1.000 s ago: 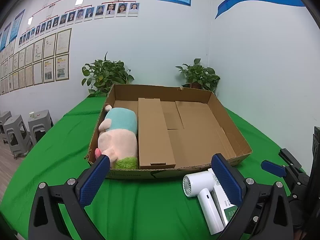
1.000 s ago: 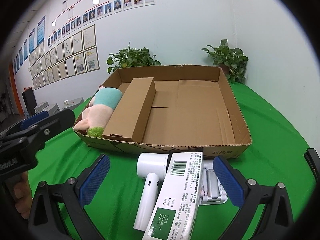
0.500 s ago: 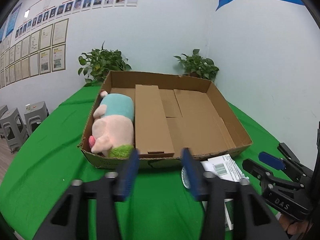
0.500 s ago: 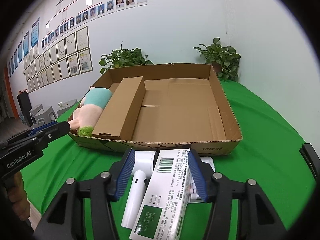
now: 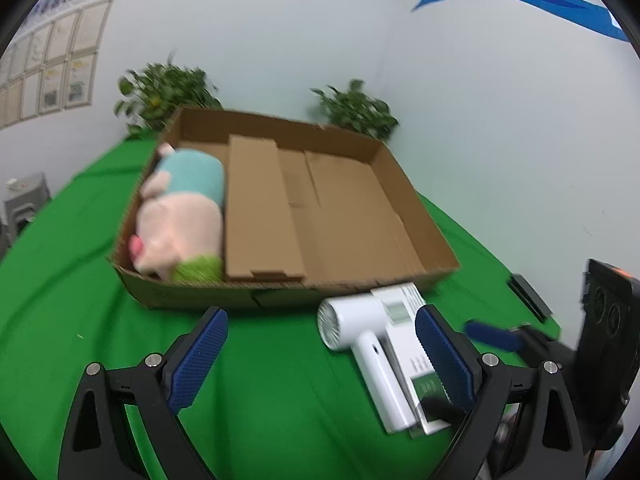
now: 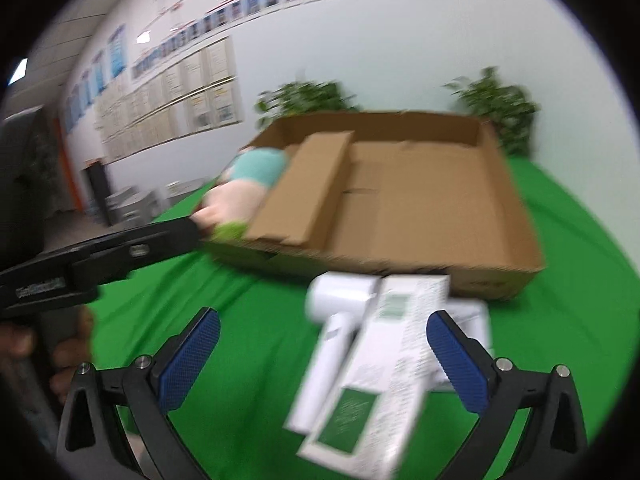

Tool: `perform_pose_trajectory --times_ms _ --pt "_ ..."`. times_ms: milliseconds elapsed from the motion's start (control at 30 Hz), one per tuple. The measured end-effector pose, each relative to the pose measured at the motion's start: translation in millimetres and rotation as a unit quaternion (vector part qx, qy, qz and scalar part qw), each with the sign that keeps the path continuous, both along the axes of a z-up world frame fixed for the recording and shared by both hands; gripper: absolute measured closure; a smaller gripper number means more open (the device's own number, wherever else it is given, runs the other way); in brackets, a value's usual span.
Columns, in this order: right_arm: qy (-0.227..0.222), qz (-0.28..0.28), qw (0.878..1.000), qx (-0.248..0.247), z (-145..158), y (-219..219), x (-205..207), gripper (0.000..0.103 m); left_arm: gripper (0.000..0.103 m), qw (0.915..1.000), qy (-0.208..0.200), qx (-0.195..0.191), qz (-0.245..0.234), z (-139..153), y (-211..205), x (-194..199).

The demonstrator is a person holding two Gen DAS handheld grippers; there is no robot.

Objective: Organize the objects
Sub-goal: 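Move the right gripper toward the white hair dryer handle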

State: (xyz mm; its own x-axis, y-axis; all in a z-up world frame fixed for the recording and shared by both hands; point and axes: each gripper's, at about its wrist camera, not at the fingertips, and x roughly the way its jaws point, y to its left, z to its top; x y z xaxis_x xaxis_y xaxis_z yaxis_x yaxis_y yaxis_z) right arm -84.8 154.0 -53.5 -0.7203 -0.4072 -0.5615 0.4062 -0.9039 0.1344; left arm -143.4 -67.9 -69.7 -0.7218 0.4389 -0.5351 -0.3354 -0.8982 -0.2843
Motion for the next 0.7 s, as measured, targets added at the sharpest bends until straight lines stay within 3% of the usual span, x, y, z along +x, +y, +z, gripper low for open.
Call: perform_pose_trajectory --times_ms 133,300,333,567,700 --pt "-0.048 0.043 0.998 -0.012 -18.1 -20.1 -2.5 0.001 0.008 0.9973 -0.045 0.045 -0.037 -15.8 0.3 -7.4" --pt "-0.097 0.007 0.995 0.017 -40.2 -28.3 -18.0 0.013 0.008 0.9929 -0.074 0.070 -0.062 -28.6 -0.7 -10.9" --pt "-0.104 -0.003 0.994 0.022 -43.9 -27.7 -22.1 0.020 0.008 0.9922 -0.078 0.073 -0.065 -30.3 -1.5 -10.5" --pt "-0.084 -0.029 0.990 0.106 -46.8 -46.0 -28.1 0.041 0.008 0.9886 -0.096 0.092 -0.070 -40.3 -5.8 -12.5" --pt "-0.072 -0.037 0.987 0.136 -49.1 -47.5 -26.4 0.066 0.009 0.9878 -0.105 0.089 -0.073 -45.8 -7.7 -11.7"
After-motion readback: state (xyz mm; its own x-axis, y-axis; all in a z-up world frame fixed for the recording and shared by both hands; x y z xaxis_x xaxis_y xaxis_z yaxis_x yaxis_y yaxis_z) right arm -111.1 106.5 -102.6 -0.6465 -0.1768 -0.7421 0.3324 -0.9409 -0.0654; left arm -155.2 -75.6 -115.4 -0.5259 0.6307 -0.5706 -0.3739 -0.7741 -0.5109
